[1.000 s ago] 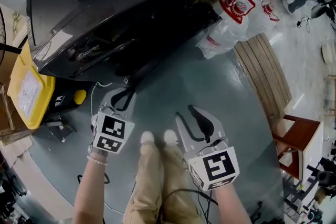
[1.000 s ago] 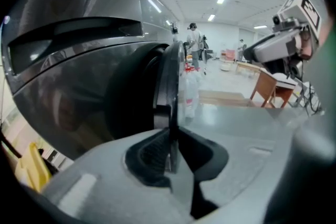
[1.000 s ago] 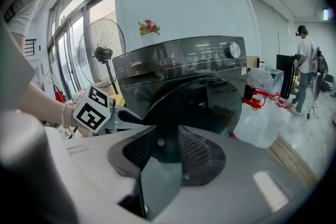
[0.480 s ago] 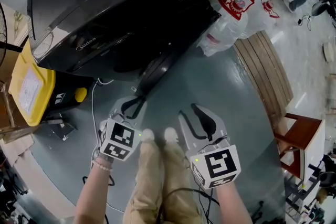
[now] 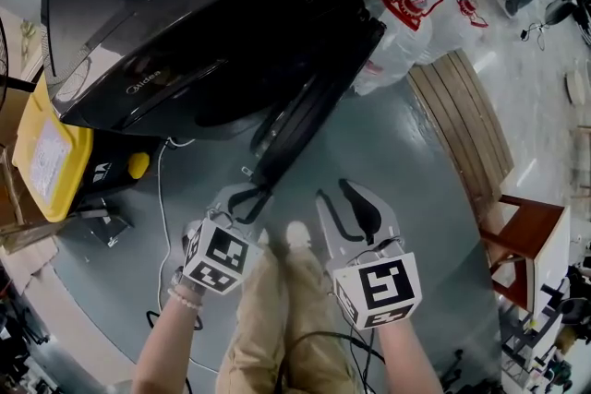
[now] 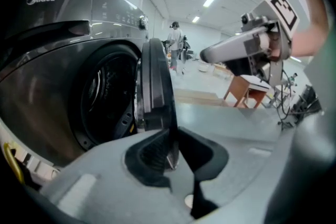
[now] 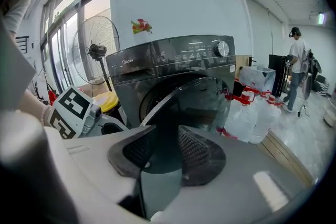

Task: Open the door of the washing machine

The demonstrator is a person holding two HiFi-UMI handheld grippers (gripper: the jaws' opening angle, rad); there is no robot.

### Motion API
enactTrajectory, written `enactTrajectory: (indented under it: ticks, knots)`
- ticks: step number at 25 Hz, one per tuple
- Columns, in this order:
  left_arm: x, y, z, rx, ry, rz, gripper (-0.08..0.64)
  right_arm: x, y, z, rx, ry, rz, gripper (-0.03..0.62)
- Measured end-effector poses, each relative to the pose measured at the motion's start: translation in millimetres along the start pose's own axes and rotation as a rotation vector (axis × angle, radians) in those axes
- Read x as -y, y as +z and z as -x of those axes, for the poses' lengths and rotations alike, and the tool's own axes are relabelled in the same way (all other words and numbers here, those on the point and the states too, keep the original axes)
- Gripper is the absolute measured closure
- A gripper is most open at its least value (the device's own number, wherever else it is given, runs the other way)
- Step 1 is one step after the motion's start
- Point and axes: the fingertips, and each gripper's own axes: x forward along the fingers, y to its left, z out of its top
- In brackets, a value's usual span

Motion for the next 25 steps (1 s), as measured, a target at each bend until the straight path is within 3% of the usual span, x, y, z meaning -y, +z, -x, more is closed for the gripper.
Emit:
enactTrajectory:
  ticks: [7,11,16,25]
  knots:
    - [26,6,-7,0.029,-0.112,-0.004,0.506,3,4,-6,0.012,-0.041,-0.032,0.473]
    - [31,19,-2,0.064,-0.141,-0.008,0.506,7,12,-12,0.025,-0.072,-0.069,0.414]
    - [17,33,15,0.125,-0.104,-0.01,0.564,5,20,-26,0.047,-0.111,-0.123,0.367]
    - [-10,34,43,0.15,-0.04,-0.006,0.565,4,13,-45,0.028,-0.156,-0.214,0.367]
